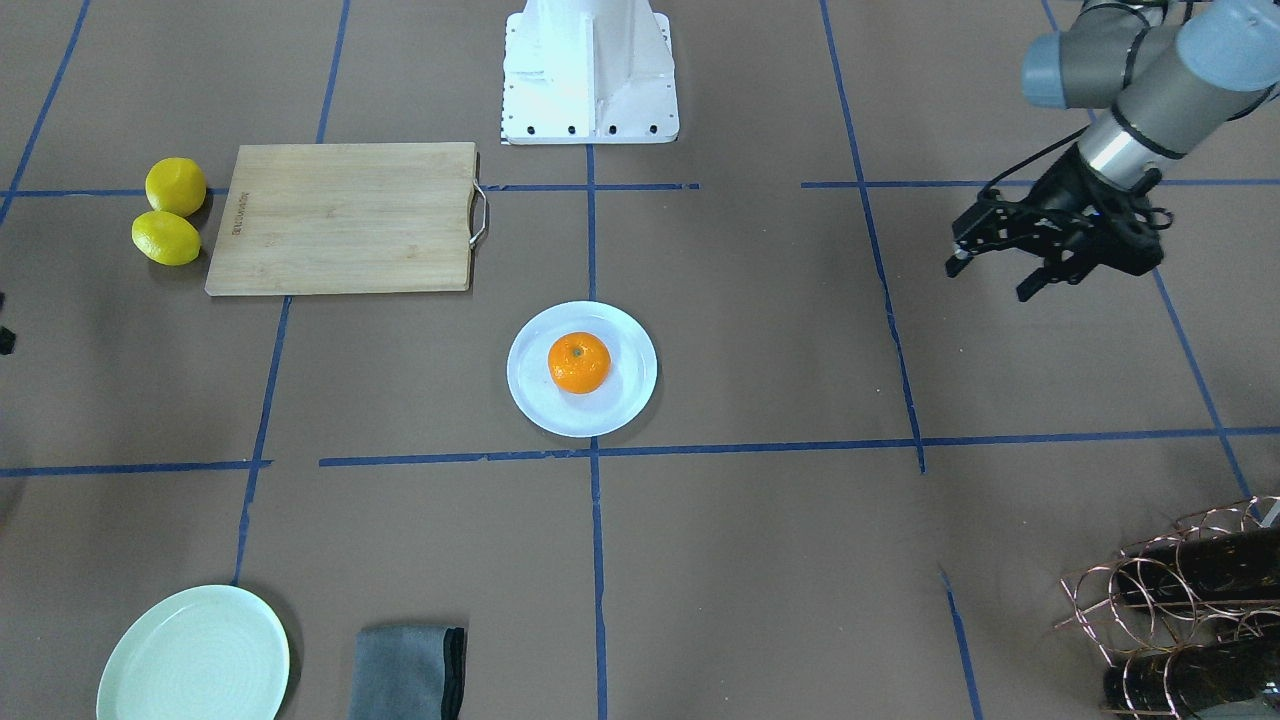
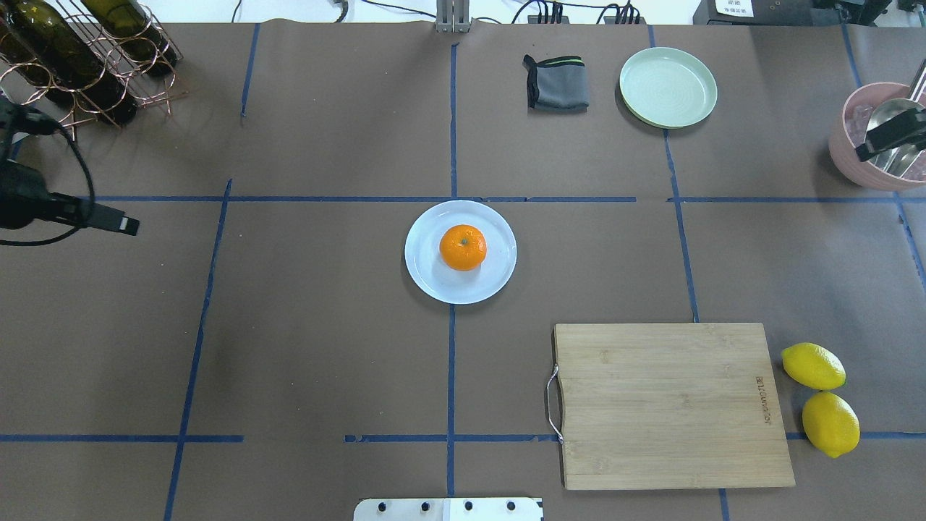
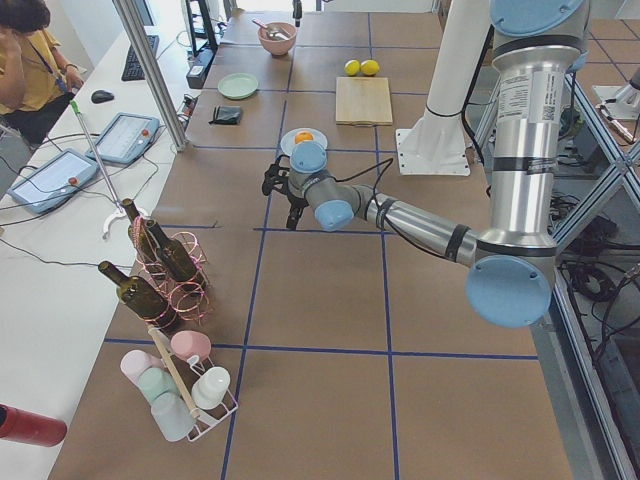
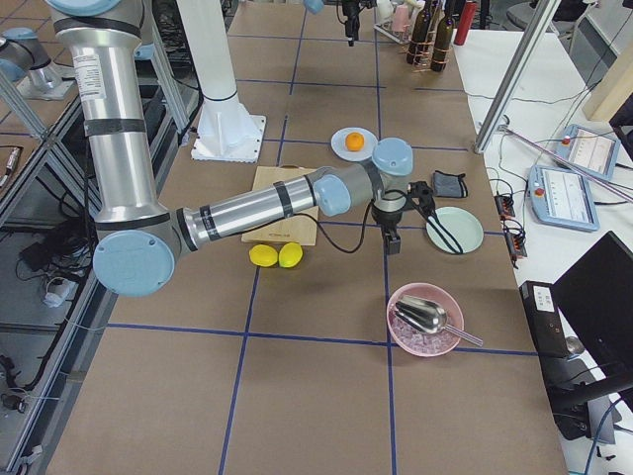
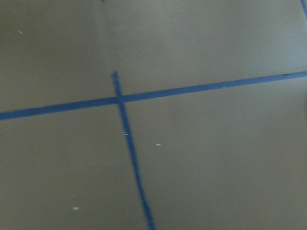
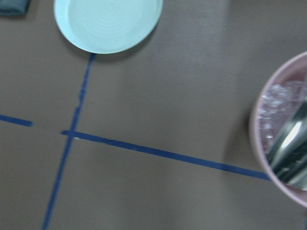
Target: Pick orange to plate
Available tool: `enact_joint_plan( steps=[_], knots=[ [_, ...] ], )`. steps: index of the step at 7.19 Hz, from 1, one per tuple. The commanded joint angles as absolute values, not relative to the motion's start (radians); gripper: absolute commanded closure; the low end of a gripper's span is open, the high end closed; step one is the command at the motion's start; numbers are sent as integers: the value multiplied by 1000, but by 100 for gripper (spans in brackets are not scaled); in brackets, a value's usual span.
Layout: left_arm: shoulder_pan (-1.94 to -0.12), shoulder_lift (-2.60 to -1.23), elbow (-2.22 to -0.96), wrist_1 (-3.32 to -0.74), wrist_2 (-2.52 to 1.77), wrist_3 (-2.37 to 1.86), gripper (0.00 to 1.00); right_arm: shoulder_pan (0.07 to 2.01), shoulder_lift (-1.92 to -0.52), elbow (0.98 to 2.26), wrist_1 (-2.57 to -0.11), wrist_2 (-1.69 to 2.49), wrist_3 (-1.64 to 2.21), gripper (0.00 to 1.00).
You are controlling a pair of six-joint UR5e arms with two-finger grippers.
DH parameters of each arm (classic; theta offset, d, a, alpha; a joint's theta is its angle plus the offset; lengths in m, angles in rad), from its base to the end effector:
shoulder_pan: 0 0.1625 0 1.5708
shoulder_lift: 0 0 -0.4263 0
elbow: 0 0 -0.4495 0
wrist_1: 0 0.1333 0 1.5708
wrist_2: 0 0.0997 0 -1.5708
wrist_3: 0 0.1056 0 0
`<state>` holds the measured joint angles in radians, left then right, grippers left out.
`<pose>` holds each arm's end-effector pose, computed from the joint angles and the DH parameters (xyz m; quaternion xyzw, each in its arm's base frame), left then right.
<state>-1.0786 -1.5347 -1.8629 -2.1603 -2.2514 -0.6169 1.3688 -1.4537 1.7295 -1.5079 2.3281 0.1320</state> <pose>0.1996 -0.5137 0.4545 0.1685 0.4624 0.0831 0.8665 -0.0612 -0.6018 0.5027 0.0939 -0.3853 -0.0943 0.9131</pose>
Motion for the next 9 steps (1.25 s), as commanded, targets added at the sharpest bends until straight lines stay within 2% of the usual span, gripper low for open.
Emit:
enact_joint_plan(
  steps=[1,3,9],
  knots=[
    [-1409,-1502,-1858,-1851,-2316,-63,0,1504,-1459,1597,-1558,2376,-114,0],
    [-1575,-1569,-1806,-1456,-2318,211,0,1554,-1451,1583,-1706,2396,-277,0],
    [-1578,-1493,-1801,-1391,-2327,250,0,1588,-1457,1591,-1741,2385,-287,0]
  ],
)
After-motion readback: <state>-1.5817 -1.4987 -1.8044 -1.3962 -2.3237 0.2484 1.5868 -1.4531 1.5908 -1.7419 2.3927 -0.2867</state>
